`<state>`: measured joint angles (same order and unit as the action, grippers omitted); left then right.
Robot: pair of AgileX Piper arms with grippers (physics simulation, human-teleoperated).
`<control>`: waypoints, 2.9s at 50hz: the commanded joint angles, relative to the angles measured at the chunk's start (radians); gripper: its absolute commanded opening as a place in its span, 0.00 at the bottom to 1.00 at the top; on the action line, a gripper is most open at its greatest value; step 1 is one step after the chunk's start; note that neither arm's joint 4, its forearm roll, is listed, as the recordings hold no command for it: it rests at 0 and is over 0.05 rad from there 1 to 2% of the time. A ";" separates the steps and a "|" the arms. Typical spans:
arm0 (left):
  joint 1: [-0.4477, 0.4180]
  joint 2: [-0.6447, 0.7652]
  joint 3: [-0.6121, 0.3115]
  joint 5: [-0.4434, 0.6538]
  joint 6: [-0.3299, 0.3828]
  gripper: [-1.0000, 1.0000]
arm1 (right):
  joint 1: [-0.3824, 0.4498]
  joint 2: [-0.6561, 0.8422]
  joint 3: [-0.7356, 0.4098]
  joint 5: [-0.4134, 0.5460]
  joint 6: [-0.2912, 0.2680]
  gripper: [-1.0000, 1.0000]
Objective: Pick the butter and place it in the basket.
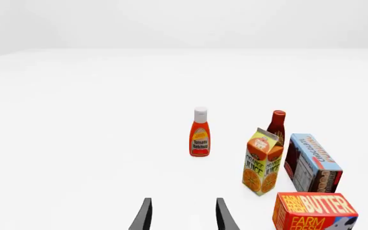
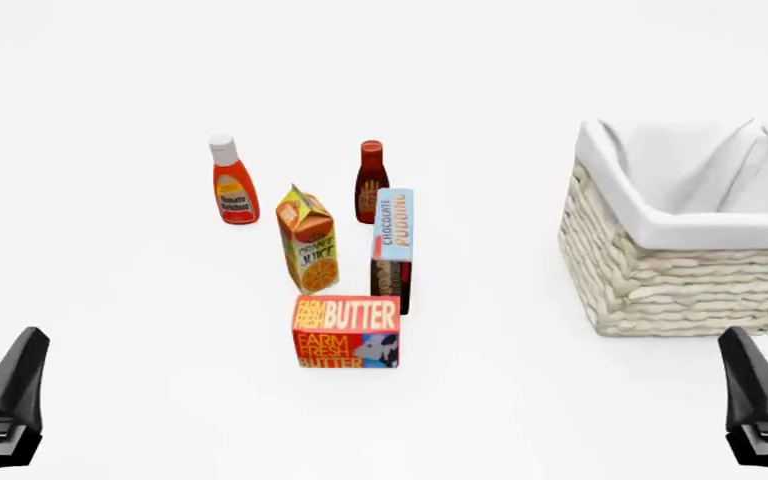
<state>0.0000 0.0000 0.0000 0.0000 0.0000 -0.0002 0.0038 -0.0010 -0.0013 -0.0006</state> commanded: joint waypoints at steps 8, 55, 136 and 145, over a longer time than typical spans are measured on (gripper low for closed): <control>0.000 0.000 0.000 0.000 0.000 1.00 | 0.013 0.013 -0.001 0.000 -0.008 1.00; 0.000 0.000 0.000 0.000 0.000 1.00 | 0.300 0.267 -0.456 0.299 -0.194 1.00; 0.000 0.000 0.000 0.000 0.000 1.00 | 0.526 0.859 -0.874 0.446 -0.432 1.00; 0.000 0.000 0.000 0.000 0.000 1.00 | 0.533 0.908 -0.923 0.466 -0.466 1.00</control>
<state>0.0000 0.0000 0.0000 0.0000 0.0000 0.5189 0.8527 -0.8773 0.4474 -0.4361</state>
